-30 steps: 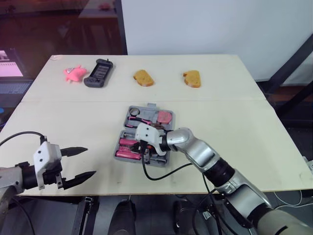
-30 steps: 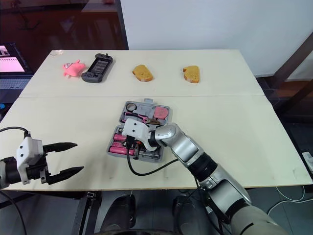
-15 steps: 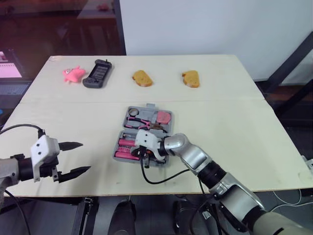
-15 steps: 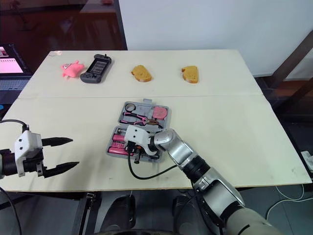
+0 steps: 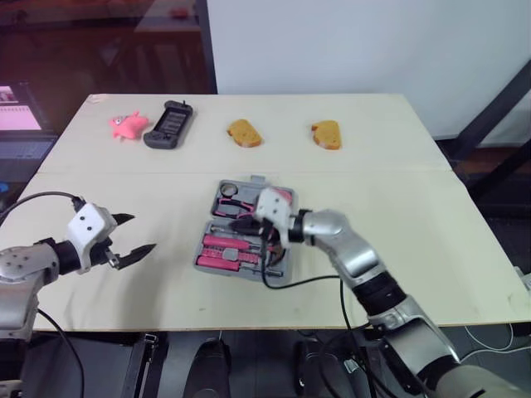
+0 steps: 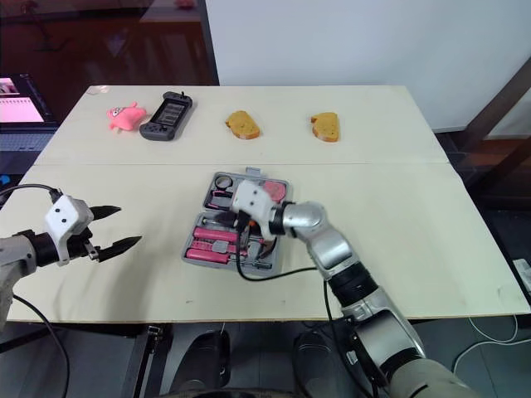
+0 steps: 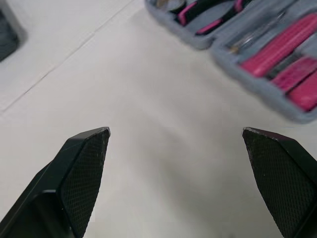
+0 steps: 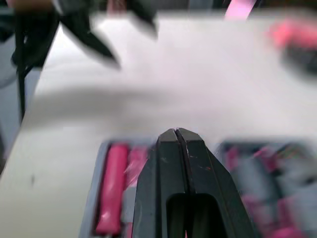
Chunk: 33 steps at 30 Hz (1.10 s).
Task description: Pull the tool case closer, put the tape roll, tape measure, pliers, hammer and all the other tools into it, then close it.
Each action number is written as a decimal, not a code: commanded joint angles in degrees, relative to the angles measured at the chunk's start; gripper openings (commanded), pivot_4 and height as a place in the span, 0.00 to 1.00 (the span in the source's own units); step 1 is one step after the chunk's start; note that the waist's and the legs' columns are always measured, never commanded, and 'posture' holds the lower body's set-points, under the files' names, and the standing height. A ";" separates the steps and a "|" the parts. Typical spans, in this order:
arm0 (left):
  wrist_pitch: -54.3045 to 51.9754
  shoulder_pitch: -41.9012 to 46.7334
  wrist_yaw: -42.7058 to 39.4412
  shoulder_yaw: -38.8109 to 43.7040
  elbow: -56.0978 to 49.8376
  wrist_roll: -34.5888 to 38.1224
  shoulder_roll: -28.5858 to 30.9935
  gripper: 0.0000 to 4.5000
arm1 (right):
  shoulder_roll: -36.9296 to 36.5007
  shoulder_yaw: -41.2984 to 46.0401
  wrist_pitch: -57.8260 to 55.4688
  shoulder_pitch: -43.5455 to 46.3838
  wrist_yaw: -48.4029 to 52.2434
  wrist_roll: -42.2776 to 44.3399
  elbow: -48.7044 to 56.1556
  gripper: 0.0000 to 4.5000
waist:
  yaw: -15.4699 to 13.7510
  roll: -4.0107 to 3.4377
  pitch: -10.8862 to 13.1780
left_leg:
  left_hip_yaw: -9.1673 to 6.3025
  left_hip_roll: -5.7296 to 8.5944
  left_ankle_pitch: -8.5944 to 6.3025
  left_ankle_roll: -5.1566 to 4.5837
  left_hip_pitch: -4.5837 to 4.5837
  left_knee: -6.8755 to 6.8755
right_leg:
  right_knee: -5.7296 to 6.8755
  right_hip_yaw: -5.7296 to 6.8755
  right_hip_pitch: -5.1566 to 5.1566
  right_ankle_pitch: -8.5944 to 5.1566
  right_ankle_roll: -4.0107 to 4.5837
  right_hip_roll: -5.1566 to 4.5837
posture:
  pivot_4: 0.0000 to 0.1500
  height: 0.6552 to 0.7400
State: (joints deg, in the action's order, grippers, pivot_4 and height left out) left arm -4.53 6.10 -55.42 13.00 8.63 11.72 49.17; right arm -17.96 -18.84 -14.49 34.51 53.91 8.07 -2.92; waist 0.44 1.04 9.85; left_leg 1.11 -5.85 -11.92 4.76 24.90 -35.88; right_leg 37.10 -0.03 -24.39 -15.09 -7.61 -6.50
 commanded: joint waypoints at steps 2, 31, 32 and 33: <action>10.44 5.77 0.55 -4.62 7.97 -5.48 -0.44 1.00 | -8.22 1.84 -0.35 -0.50 1.43 -3.22 2.13 0.00 | -0.31 -0.01 0.01 | 0.00 0.00 0.01 0.01 0.00 -0.02 | 0.00 0.00 0.00 0.00 0.00 0.00 | 1.00 0.77; 25.57 43.07 -4.95 -18.85 62.76 -17.38 -16.59 0.01 | -12.89 -0.68 8.93 -1.23 -4.10 -17.07 -18.46 0.00 | -1.11 0.04 0.02 | 0.02 0.01 0.07 0.08 0.07 -0.13 | 0.02 0.00 -0.01 0.01 -0.04 0.00 | 1.00 0.77; 25.62 43.38 -3.63 -18.87 63.23 -17.80 -17.15 0.01 | -12.44 -0.82 9.37 -0.86 -4.16 -17.31 -19.37 0.00 | -1.10 0.04 0.02 | 0.02 0.01 0.07 0.09 0.06 -0.14 | 0.02 0.00 -0.01 0.01 -0.04 0.00 | 1.00 0.77; 25.46 43.61 -3.04 -19.05 63.67 -18.26 -17.67 0.01 | -12.06 -0.97 9.72 -0.57 -4.18 -17.56 -20.14 0.00 | -1.10 0.04 0.02 | 0.02 0.01 0.07 0.09 0.07 -0.14 | 0.02 0.00 -0.01 0.01 -0.04 0.01 | 1.00 0.77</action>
State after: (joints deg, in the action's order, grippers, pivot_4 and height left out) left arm 20.47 48.58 -59.92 -6.00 72.00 -5.88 31.80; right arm -30.39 -19.86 -6.16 32.68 49.94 -9.09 -22.81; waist -0.67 1.07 9.87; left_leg 1.13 -5.84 -11.85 4.86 24.96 -36.02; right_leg 37.12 -0.02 -24.40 -15.07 -7.66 -6.49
